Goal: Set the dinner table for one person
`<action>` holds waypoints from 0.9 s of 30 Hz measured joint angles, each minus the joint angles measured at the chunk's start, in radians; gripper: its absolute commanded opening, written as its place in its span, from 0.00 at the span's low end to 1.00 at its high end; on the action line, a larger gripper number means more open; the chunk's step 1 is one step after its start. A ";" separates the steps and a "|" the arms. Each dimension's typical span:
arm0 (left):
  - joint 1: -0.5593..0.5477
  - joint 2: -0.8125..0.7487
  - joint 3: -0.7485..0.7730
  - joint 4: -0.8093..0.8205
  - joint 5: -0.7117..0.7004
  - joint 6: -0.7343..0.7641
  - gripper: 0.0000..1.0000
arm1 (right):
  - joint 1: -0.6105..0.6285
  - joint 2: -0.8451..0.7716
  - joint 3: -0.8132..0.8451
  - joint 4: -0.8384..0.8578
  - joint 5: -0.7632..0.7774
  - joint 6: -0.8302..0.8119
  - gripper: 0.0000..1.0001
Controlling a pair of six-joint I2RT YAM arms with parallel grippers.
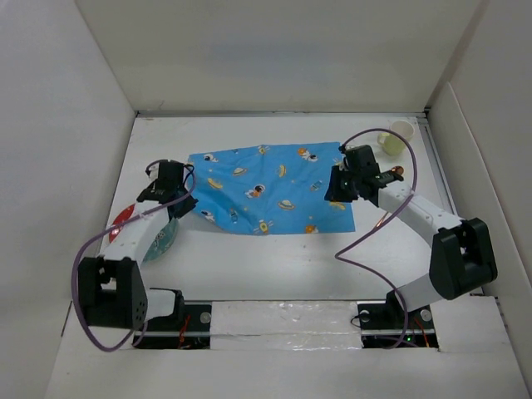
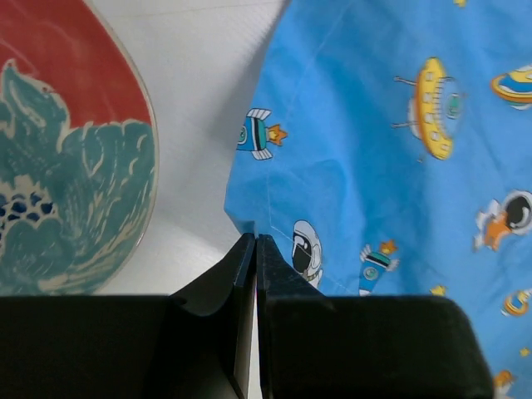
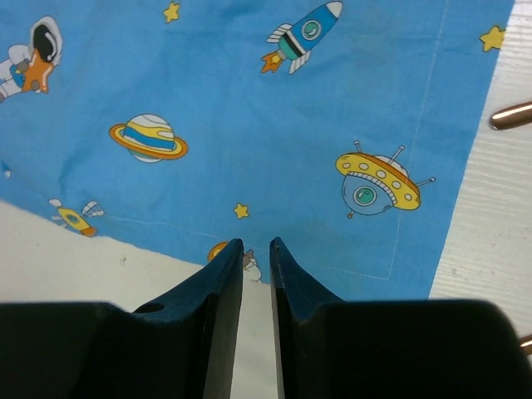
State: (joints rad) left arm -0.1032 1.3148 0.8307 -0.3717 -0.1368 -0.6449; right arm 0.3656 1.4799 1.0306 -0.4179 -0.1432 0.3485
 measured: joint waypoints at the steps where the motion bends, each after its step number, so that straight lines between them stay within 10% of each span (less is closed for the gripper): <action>1: 0.000 -0.035 0.000 -0.016 0.002 0.000 0.00 | -0.006 0.002 0.000 -0.002 0.005 0.003 0.27; 4: 0.000 -0.103 0.005 -0.075 0.000 0.001 0.03 | -0.016 0.005 0.000 -0.003 0.013 0.007 0.29; 7: 0.000 -0.118 0.011 -0.135 -0.004 0.016 0.31 | -0.026 0.006 0.000 -0.010 0.016 0.010 0.32; 11: 0.000 -0.122 0.059 -0.228 -0.016 0.032 0.32 | -0.040 0.006 0.000 -0.021 0.023 0.011 0.32; 17: 0.000 -0.095 0.294 -0.233 -0.060 0.089 0.53 | -0.046 0.006 0.000 -0.025 0.030 0.014 0.00; 27: 0.008 0.566 0.777 -0.067 -0.095 0.151 0.60 | -0.033 0.006 0.000 -0.020 0.000 0.016 0.00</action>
State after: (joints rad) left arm -0.0956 1.8812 1.6073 -0.4385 -0.2317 -0.4934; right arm 0.3328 1.4860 1.0302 -0.4381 -0.1436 0.3641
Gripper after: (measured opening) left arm 0.586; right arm 0.010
